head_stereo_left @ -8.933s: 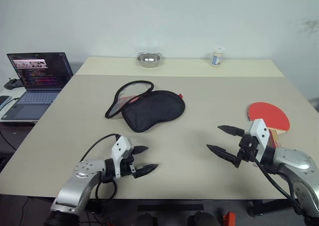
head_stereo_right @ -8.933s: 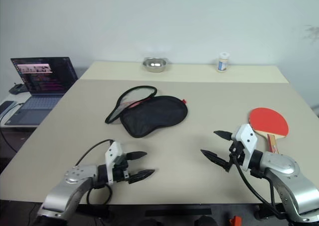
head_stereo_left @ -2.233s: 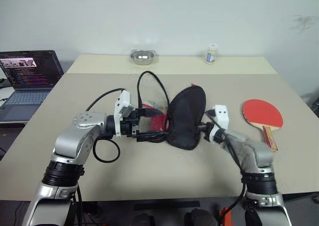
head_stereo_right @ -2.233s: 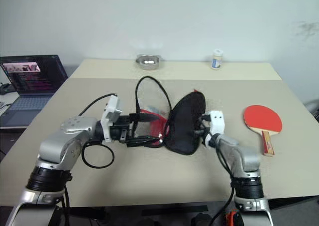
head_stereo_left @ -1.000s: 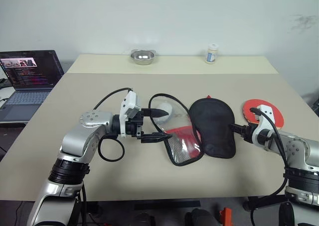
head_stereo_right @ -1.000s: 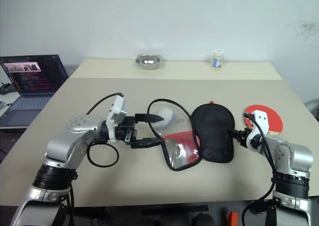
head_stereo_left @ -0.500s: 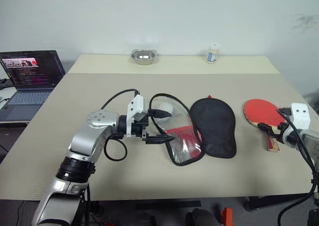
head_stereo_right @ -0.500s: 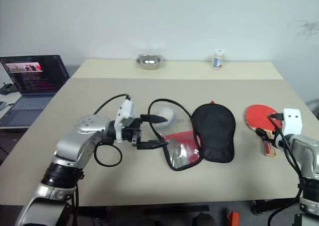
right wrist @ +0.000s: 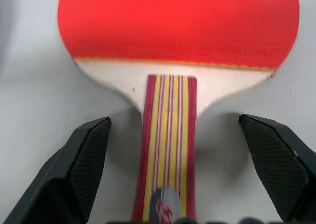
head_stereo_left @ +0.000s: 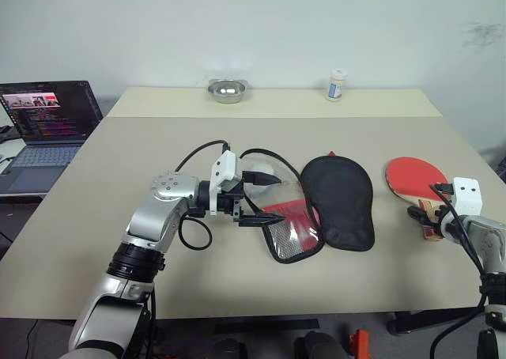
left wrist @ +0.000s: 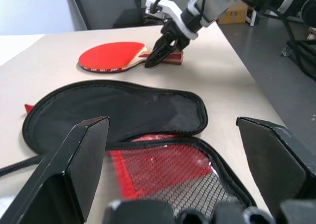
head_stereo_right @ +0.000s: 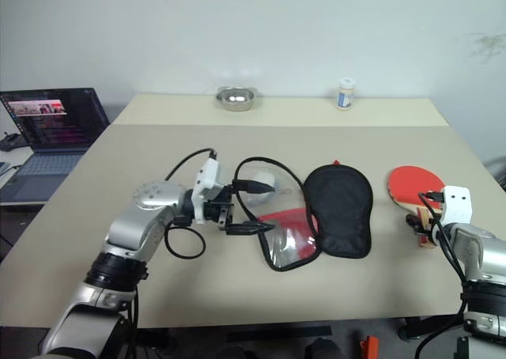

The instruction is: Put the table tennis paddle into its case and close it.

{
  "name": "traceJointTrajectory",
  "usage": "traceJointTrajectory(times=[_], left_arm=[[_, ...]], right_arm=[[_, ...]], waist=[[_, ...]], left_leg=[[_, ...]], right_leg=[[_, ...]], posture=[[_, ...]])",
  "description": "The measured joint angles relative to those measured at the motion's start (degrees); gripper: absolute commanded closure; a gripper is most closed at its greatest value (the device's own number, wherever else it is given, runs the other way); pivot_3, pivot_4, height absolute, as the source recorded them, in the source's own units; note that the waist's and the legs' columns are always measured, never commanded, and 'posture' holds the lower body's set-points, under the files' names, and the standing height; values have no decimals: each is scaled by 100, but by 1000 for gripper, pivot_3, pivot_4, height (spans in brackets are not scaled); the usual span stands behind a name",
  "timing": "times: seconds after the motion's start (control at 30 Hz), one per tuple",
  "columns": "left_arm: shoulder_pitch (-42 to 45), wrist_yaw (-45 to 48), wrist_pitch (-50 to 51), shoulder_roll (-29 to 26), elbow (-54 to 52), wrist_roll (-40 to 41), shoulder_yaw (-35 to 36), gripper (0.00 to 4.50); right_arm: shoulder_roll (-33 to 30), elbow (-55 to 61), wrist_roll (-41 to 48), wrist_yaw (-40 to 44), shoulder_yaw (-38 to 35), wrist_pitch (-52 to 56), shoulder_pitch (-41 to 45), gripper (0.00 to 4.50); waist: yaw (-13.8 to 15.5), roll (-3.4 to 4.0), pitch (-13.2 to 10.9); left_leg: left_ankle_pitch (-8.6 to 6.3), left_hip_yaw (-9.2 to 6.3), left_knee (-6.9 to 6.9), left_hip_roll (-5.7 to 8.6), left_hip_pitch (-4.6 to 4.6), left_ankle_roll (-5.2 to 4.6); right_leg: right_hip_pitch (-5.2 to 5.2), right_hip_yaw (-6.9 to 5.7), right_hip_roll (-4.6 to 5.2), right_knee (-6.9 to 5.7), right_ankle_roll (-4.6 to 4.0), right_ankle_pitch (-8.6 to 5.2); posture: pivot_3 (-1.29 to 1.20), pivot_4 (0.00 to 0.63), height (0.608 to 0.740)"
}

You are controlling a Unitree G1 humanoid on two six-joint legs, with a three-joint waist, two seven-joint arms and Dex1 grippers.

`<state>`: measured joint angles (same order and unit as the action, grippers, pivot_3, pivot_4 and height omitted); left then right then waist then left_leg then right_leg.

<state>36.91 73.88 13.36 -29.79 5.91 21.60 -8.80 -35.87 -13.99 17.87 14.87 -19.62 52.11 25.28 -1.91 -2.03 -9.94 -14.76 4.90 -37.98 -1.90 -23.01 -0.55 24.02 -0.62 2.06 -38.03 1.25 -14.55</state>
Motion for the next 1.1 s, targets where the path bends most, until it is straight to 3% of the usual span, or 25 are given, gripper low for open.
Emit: traceJointTrajectory(times=[0.03,0.13,0.43,0.57,0.73,0.9,1.1], left_arm=[[0,0,0,0,0,-4,0,0],[0,-4,7,-1,0,-10,0,0],[0,-79,124,-4,-11,-13,0,0],[-2,-196,172,-35,-81,-19,8,0],[-235,-343,319,-293,-204,-16,177,0],[-299,-438,383,-335,-366,-13,202,0],[-300,-456,386,-373,-381,-13,202,0]], right_arm=[[5,-59,-36,6,41,-68,28,27],[19,-250,-96,57,76,-244,99,600],[89,-447,-144,48,91,-399,228,3407],[88,-219,-104,79,95,-246,201,3408],[255,1656,266,40,123,652,110,3408],[1333,3292,644,-608,72,1675,337,3408],[2716,4192,634,-1396,279,2450,-29,3408]], waist=[[-3,0,0],[-4,-1,1],[-3,-2,2],[-3,2,-1],[-13,28,-17],[24,28,-16],[40,28,-16]], left_leg=[[0,0,-1,0,2,0],[2,1,-6,0,6,-3],[4,0,-7,1,7,-6],[4,3,-6,2,3,-6],[5,2,5,-23,-4,-4],[7,-1,5,-43,-6,2],[7,1,1,-21,-17,2]], right_leg=[[-1,2,0,0,2,2],[-7,3,0,0,9,6],[-12,2,1,1,12,9],[-4,6,4,-2,12,10],[12,3,2,-4,12,9],[10,-11,-10,-2,10,9],[14,-9,1,2,-19,26]], posture=[[0,150,740],[0,150,740],[0,150,740],[0,150,740],[0,150,740],[0,150,740],[0,150,740]])
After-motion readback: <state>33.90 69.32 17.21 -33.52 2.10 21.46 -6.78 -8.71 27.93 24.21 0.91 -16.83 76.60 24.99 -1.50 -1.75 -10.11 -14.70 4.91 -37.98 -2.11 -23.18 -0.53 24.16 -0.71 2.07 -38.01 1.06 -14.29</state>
